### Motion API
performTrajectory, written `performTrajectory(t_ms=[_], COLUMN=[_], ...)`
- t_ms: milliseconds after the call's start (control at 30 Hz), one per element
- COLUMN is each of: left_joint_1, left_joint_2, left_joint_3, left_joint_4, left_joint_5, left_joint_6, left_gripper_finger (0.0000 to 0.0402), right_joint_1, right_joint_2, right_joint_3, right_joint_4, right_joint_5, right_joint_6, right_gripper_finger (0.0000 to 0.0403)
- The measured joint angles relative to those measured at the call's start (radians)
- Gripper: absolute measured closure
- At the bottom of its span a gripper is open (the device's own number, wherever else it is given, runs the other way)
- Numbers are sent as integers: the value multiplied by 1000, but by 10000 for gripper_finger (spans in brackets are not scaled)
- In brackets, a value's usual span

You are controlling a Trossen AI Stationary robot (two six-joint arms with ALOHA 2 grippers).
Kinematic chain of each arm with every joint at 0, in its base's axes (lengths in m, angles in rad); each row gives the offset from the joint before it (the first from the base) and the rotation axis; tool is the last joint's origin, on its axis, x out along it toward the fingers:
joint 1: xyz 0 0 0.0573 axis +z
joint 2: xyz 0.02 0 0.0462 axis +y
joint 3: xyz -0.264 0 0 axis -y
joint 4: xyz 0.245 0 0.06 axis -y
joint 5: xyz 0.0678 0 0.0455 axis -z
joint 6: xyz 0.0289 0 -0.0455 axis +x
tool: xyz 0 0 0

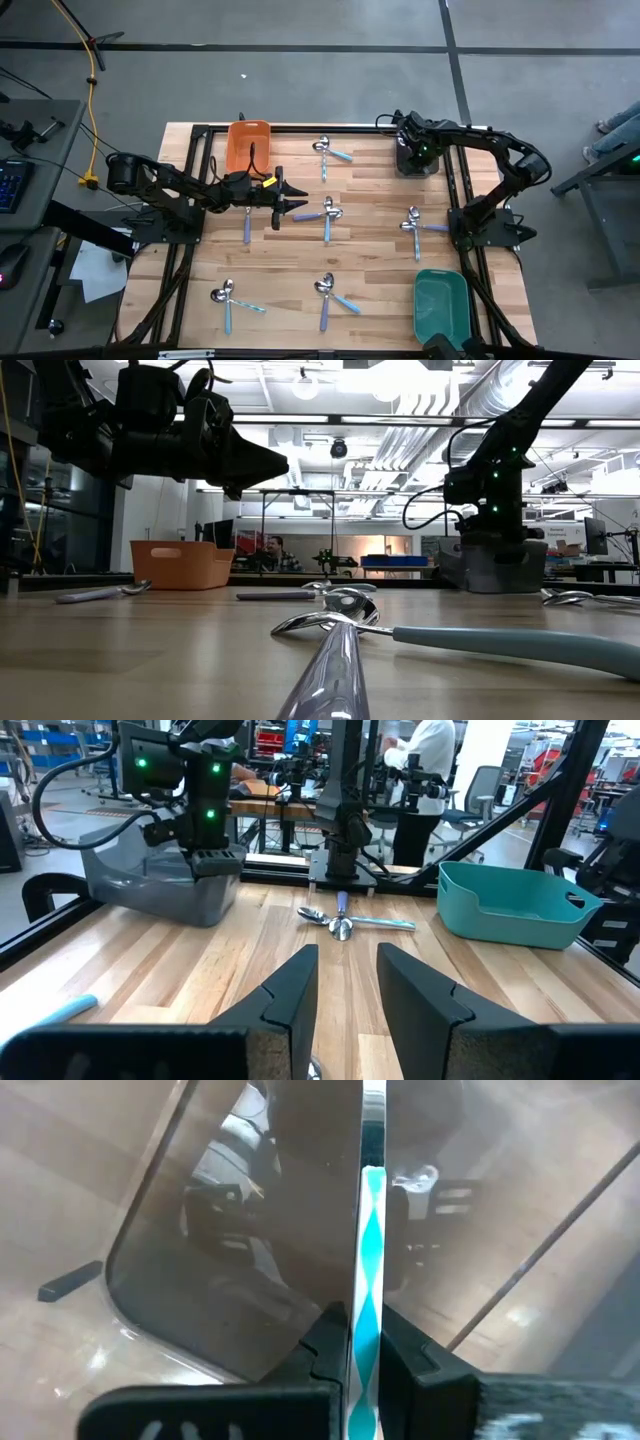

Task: Sort silverware by color (type)
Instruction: Put the white patterned spoon into the black bin, then put the purple spoon into the green bin

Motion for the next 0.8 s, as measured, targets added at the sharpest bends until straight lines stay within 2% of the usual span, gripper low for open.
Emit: performTrajectory(t_ms=[167,533,800], left_joint_1=[0,0,0], left_joint_2=[0,0,0], left_joint_3=[0,0,0], left_joint_4=[0,0,0], left_joint_5=[0,0,0], left_joint_6=[0,0,0], left_gripper_finger=[304,304,304], right_joint_1=[0,0,18], right_joint_2=[0,3,-12], right_joint_3=[0,77,152], right_joint_4=[4,-88,-160], right_joint_5=[4,16,19], right_joint_6=[8,10,-3], right_gripper_finger=[385,322,335])
